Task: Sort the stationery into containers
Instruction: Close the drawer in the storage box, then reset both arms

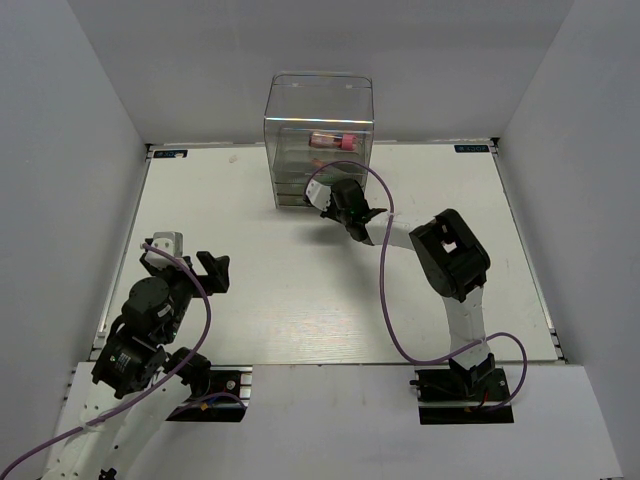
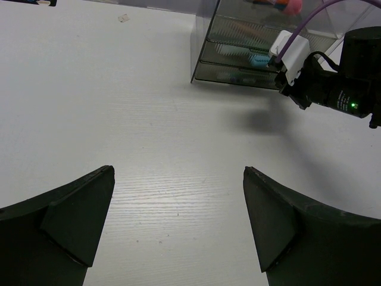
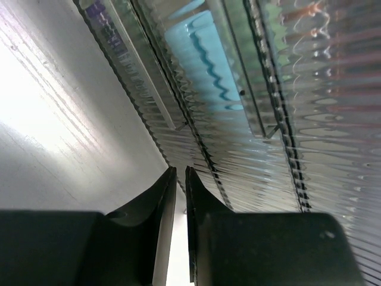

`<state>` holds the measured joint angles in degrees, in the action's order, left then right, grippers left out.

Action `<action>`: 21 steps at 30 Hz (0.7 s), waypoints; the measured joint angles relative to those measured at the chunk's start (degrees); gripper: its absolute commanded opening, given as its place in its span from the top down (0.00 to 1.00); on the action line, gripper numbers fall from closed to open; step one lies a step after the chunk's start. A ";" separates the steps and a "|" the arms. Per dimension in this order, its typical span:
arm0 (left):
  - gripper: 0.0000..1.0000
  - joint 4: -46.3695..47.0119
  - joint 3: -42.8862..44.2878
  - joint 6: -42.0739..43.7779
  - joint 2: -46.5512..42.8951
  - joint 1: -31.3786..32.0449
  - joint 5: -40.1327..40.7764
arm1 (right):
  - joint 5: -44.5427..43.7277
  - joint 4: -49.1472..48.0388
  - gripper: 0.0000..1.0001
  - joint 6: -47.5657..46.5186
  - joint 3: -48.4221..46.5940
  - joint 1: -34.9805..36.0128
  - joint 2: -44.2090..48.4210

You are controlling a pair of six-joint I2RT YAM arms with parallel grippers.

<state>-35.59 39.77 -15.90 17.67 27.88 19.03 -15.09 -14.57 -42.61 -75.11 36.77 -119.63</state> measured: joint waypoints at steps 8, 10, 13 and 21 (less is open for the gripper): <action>0.01 0.00 0.00 0.00 0.09 0.00 -0.20 | -0.68 -0.66 0.76 -0.52 0.00 0.02 0.00; 0.01 0.00 0.00 0.00 0.17 0.00 -0.20 | -1.31 -0.63 0.76 -0.74 0.00 0.00 0.00; 0.01 0.00 0.00 0.00 0.17 0.00 -0.22 | -1.49 -0.63 0.76 -1.03 0.00 0.00 0.00; 0.01 0.26 0.00 -0.22 2.38 -0.02 -1.84 | 12.26 6.14 0.41 2.95 5.25 -0.33 6.86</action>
<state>-35.33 39.77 -16.12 20.05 27.86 17.19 -2.83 -8.43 -39.66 -69.87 36.45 -112.77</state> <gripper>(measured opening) 0.985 0.458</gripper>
